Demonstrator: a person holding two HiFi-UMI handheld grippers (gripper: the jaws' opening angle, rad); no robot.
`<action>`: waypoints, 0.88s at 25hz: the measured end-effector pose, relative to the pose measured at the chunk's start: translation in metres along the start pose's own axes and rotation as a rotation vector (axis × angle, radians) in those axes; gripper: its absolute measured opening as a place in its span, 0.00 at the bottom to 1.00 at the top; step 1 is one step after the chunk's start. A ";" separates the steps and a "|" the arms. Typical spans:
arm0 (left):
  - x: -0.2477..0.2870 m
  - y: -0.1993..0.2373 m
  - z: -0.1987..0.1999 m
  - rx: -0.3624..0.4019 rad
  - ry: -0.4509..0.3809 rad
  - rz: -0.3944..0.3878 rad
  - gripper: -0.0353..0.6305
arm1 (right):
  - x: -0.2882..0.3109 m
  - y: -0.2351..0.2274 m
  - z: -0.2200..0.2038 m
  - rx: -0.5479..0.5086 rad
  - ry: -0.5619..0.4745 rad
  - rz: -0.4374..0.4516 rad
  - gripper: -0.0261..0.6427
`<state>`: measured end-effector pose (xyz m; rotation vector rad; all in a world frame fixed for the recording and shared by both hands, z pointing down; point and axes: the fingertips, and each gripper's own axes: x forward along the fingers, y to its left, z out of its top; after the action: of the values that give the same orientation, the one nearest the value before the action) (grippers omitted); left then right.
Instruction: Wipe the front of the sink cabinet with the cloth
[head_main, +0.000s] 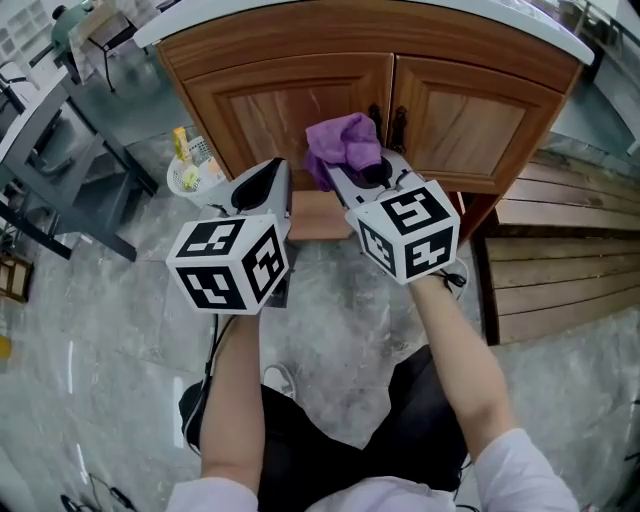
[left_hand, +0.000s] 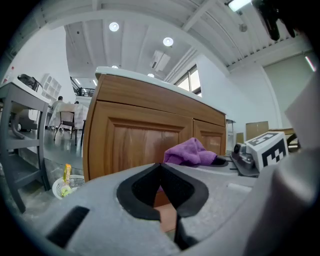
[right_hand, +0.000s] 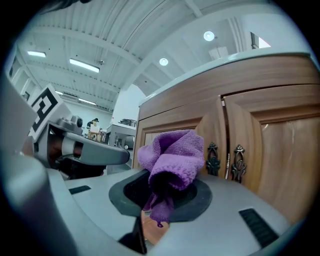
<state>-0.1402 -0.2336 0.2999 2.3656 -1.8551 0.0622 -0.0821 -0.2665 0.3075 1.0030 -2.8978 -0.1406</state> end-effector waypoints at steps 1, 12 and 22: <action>0.004 -0.005 -0.001 0.000 0.002 -0.010 0.06 | -0.006 -0.004 0.001 0.007 -0.002 -0.004 0.15; 0.047 -0.057 -0.006 -0.005 0.011 -0.134 0.06 | -0.061 -0.051 0.004 0.066 -0.019 -0.056 0.15; 0.079 -0.114 -0.019 0.055 0.025 -0.251 0.06 | -0.111 -0.120 -0.009 0.018 0.025 -0.206 0.15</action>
<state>-0.0093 -0.2805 0.3188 2.6008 -1.5509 0.1171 0.0794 -0.2927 0.2988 1.2958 -2.7718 -0.1126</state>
